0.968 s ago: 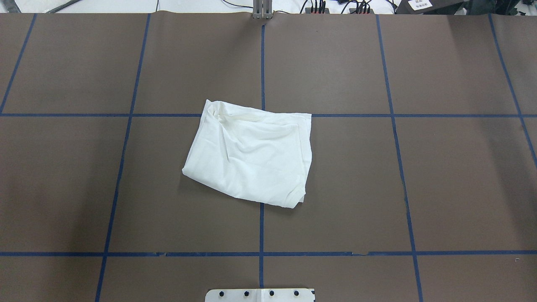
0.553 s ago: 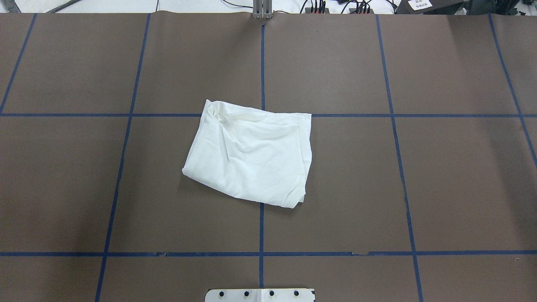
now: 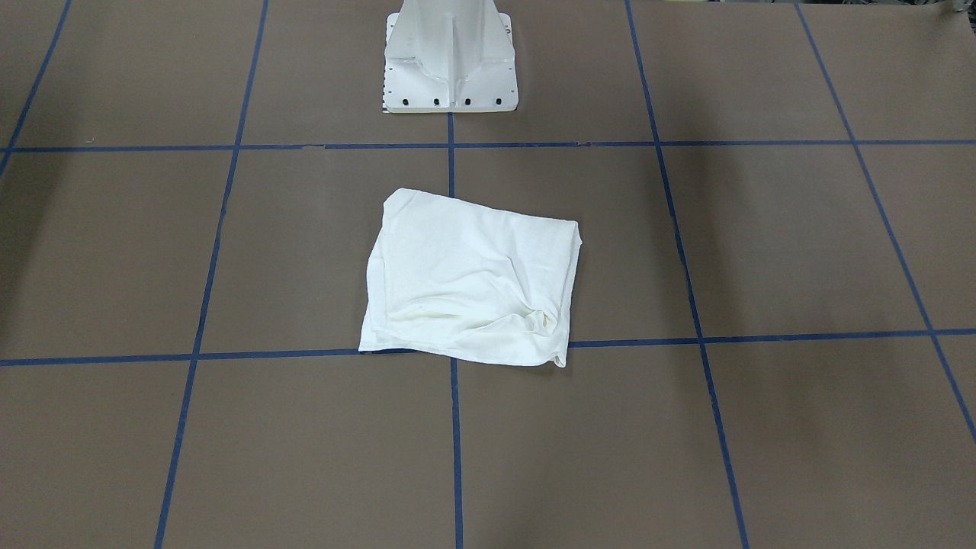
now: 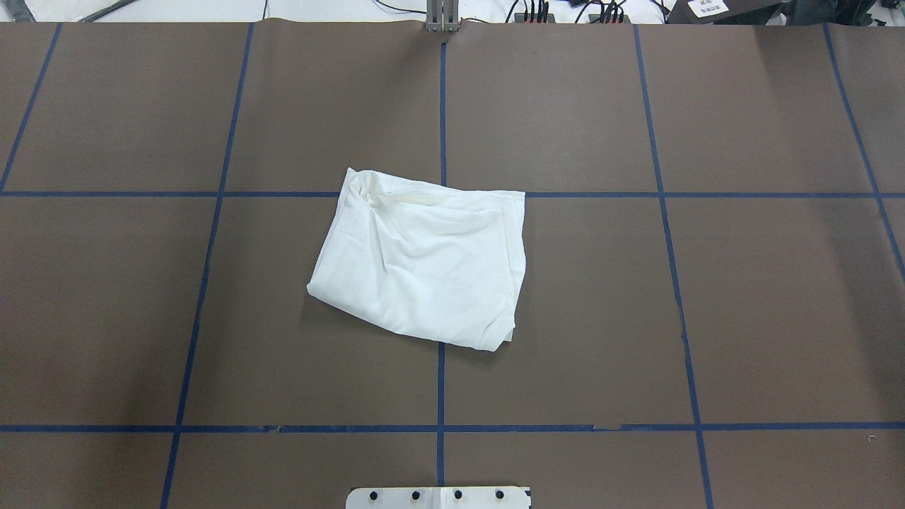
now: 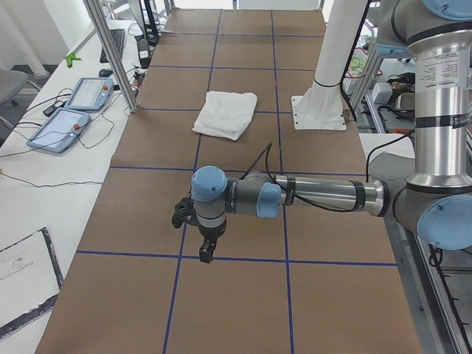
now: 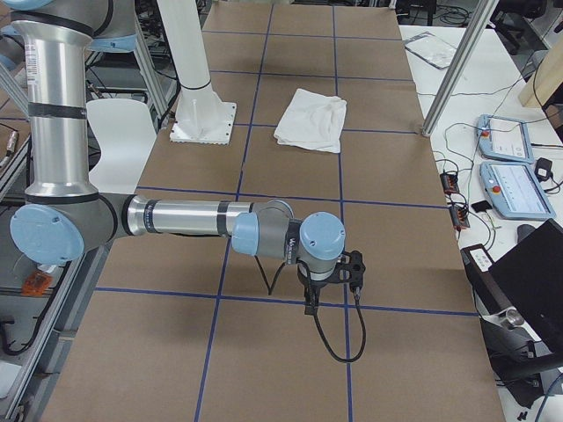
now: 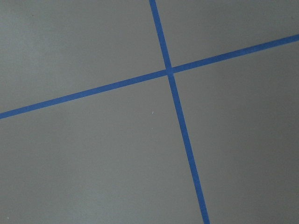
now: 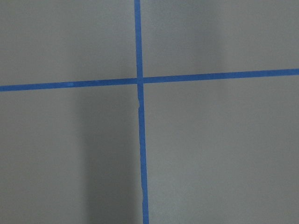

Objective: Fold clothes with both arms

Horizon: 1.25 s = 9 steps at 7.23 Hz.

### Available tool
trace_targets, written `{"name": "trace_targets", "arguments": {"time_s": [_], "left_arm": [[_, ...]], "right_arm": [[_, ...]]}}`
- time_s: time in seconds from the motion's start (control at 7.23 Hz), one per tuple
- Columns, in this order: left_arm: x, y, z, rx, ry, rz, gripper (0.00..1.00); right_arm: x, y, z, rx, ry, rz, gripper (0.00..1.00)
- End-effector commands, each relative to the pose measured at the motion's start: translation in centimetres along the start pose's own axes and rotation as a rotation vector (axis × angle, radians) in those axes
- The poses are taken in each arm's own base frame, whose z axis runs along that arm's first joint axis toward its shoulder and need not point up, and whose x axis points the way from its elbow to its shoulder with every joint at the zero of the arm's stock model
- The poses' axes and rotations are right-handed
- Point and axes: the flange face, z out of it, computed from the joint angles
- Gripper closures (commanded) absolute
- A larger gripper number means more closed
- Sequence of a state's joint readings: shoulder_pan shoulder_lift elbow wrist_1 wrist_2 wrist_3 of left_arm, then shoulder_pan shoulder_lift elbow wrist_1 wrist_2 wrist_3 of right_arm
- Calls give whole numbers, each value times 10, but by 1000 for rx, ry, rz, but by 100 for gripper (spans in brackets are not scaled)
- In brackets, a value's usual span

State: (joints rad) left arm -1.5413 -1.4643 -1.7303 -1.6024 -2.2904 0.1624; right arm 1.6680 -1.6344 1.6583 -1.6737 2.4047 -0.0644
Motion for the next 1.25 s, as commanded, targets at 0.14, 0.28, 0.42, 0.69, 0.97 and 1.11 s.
{"name": "trace_targets", "arguments": {"time_s": [0.14, 0.28, 0.42, 0.69, 0.97, 1.11], "left_arm": [[1, 0, -1, 4, 5, 3, 0], [2, 1, -2, 6, 5, 4, 0], [3, 1, -2, 7, 5, 5, 0], [1, 2, 1, 1, 17, -42, 0], [5, 0, -2, 8, 27, -159, 0], [4, 1, -1, 6, 29, -161, 0]], "right_arm": [[6, 22, 5, -6, 21, 50, 0], [0, 19, 11, -14, 57, 58, 0], [-4, 16, 18, -23, 91, 53, 0], [-7, 16, 17, -11, 87, 40, 0], [-9, 13, 16, -7, 85, 37, 0], [-9, 13, 15, -5, 83, 37, 0]]}}
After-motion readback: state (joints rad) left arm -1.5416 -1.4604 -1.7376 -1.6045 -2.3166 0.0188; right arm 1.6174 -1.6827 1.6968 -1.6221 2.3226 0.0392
